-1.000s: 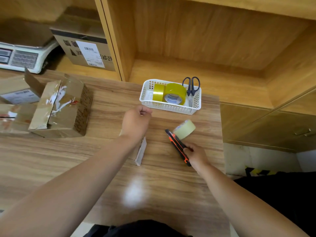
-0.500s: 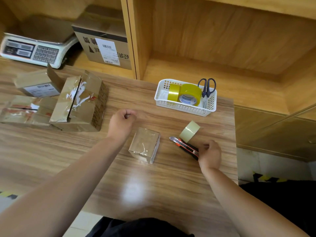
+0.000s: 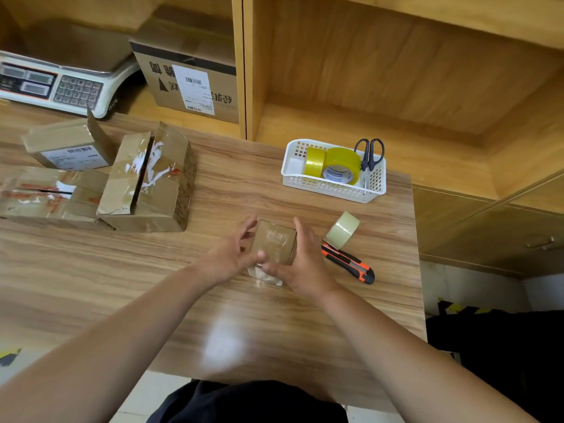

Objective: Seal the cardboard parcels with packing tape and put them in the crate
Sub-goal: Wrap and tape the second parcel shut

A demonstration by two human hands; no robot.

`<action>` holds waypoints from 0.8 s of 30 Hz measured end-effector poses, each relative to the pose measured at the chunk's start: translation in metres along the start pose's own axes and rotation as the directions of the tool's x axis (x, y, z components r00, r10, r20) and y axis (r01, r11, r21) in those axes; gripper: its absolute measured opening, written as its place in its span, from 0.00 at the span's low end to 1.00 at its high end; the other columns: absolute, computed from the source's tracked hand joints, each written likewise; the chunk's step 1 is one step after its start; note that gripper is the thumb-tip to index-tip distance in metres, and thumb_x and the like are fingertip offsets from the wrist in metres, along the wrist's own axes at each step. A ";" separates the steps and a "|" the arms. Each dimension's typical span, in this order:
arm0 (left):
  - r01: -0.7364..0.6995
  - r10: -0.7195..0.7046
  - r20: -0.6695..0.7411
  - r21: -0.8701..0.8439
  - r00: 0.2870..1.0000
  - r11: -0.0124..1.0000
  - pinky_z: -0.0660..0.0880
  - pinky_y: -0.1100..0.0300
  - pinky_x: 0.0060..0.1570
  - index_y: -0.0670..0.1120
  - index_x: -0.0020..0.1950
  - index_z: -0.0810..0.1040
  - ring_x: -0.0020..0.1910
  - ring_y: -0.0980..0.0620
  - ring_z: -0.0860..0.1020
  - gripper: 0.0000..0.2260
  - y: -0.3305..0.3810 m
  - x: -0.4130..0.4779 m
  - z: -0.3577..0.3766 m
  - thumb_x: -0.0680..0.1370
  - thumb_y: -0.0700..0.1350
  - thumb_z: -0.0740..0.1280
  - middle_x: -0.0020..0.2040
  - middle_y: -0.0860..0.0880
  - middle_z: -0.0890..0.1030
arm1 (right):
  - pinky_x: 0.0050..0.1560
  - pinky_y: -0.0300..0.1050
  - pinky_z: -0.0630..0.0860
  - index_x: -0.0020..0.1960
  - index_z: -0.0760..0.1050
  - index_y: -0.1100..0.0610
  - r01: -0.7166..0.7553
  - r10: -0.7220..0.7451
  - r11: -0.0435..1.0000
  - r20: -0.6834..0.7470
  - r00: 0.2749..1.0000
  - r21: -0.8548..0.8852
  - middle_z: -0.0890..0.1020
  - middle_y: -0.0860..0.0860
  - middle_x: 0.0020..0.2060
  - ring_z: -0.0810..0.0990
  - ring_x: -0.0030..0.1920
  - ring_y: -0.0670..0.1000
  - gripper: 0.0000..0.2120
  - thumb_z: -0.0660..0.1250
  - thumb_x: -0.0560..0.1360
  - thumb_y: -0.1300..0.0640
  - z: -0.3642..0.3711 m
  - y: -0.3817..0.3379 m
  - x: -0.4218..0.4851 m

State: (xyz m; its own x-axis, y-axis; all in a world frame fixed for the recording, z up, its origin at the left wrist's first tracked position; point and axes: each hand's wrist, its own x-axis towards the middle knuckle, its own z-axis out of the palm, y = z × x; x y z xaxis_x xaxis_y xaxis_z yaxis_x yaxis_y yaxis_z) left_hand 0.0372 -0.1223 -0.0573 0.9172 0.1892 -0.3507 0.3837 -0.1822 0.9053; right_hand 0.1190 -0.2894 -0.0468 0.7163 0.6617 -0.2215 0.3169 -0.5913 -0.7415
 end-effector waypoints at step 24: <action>-0.013 -0.012 0.188 0.129 0.982 0.992 0.70 0.60 0.64 0.56 0.74 0.60 0.66 0.56 0.69 0.45 -0.003 0.029 -0.013 0.63 0.49 0.81 0.67 0.54 0.69 | 0.47 0.38 0.71 0.59 0.67 0.49 -0.169 0.211 0.914 -0.079 0.974 0.368 0.75 0.52 0.54 0.75 0.53 0.48 0.28 0.78 0.66 0.55 0.012 -0.001 0.015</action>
State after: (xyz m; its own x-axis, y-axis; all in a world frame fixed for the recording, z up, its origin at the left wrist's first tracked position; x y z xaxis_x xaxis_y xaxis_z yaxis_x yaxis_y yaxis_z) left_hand 0.0611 -0.1032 -0.0674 0.9163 0.0068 -0.4003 0.3829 -0.3075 0.8711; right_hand 0.1218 -0.2734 -0.0573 0.8139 0.4832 -0.3226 -0.0598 -0.4826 -0.8738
